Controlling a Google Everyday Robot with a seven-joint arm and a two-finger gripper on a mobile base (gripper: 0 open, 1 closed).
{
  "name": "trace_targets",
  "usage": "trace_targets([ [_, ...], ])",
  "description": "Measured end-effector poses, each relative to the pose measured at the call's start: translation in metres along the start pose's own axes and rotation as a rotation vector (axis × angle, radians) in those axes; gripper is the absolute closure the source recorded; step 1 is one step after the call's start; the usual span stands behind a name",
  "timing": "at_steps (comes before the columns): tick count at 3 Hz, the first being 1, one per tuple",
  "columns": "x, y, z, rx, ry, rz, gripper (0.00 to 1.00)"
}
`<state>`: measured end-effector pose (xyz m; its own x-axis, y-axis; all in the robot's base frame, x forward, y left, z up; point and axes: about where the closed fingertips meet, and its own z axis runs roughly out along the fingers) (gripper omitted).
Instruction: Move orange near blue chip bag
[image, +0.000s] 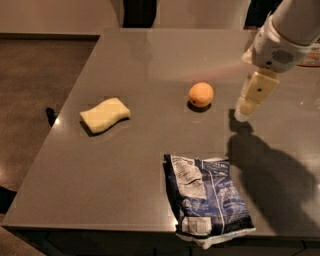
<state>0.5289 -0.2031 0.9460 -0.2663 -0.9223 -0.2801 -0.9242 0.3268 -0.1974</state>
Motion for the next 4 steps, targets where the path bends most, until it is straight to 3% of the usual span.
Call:
trace_targets([
  [2,-0.02,-0.038,0.061,-0.041,-0.016,0.05,0.0],
  [4,-0.027,-0.053,0.107,-0.076,-0.007,0.089,0.0],
])
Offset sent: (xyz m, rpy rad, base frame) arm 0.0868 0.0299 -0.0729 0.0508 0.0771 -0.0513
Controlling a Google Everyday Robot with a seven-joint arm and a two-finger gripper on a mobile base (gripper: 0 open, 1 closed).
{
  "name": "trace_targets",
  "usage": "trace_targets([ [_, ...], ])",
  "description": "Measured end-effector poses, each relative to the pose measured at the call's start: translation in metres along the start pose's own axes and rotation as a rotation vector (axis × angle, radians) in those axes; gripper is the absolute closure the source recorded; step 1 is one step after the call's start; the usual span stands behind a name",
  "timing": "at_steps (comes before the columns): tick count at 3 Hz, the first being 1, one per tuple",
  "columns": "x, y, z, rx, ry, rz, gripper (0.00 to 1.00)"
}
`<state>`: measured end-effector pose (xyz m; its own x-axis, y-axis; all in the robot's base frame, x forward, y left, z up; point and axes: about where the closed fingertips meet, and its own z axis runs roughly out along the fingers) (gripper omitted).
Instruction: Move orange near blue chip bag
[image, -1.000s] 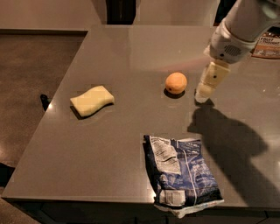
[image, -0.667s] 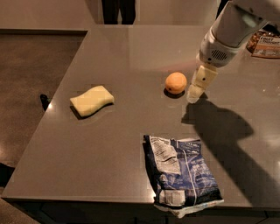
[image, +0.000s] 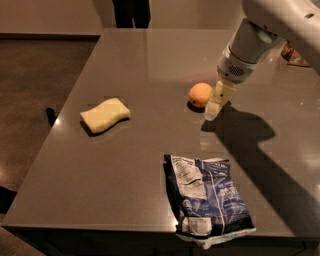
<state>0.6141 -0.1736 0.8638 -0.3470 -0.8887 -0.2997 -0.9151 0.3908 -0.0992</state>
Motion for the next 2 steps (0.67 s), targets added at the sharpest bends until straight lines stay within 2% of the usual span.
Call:
trace_targets([
  [2,-0.028,0.004,0.009,-0.046,-0.08,-0.01,0.0],
])
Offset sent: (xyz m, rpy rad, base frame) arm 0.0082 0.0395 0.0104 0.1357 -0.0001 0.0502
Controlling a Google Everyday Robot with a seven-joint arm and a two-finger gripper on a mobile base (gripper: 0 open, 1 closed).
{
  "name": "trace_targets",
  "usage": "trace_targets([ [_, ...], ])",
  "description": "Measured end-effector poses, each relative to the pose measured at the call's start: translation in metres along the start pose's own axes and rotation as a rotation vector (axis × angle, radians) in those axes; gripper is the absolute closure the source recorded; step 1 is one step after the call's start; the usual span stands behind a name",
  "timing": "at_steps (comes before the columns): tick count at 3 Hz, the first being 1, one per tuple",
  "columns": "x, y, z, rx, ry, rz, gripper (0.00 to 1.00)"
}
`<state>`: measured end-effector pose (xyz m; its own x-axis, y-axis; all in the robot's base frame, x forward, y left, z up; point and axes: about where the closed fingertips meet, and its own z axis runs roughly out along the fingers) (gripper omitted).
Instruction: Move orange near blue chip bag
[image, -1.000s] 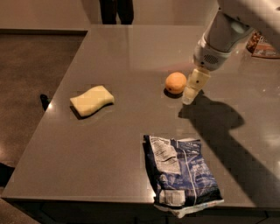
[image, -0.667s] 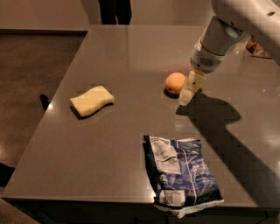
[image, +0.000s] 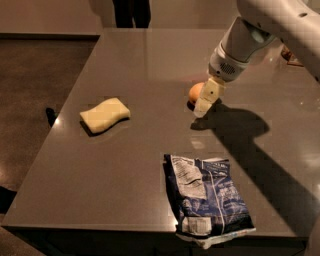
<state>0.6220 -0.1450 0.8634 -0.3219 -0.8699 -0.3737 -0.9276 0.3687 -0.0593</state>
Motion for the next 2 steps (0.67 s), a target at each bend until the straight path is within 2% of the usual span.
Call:
trace_targets([
  [1,-0.0158,0.0073,-0.0029,-0.02,-0.035,-0.027,0.18],
  [2,-0.0214,0.0115,-0.0033,-0.031,-0.043,-0.044,0.41],
])
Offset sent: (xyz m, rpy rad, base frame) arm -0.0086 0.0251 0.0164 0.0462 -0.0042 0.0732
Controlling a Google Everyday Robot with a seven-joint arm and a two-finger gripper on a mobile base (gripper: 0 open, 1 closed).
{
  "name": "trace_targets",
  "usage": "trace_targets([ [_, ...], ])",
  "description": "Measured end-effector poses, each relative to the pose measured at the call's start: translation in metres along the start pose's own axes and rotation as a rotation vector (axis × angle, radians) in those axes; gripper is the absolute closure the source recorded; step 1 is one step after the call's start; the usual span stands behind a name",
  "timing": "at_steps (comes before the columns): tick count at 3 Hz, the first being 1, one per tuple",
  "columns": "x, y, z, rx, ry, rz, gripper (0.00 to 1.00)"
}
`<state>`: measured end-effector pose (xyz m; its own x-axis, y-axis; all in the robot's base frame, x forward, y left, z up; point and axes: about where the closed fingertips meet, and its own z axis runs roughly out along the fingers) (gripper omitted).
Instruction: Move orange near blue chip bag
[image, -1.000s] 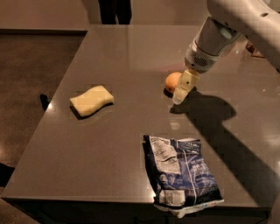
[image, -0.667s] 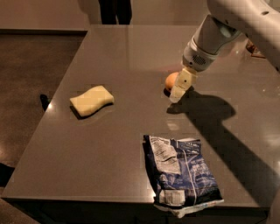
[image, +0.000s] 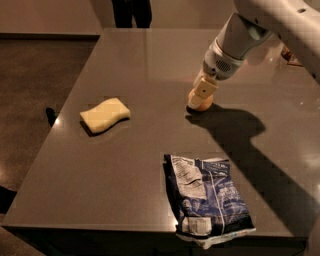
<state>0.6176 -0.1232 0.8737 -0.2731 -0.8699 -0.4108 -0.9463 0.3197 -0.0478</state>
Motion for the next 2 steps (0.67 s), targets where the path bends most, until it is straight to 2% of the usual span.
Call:
trace_targets([
  [1,-0.002,0.007,-0.002,0.0,0.001,-0.023,0.64],
  [2,-0.002,0.031,-0.016,0.011,-0.013,-0.063,0.88],
])
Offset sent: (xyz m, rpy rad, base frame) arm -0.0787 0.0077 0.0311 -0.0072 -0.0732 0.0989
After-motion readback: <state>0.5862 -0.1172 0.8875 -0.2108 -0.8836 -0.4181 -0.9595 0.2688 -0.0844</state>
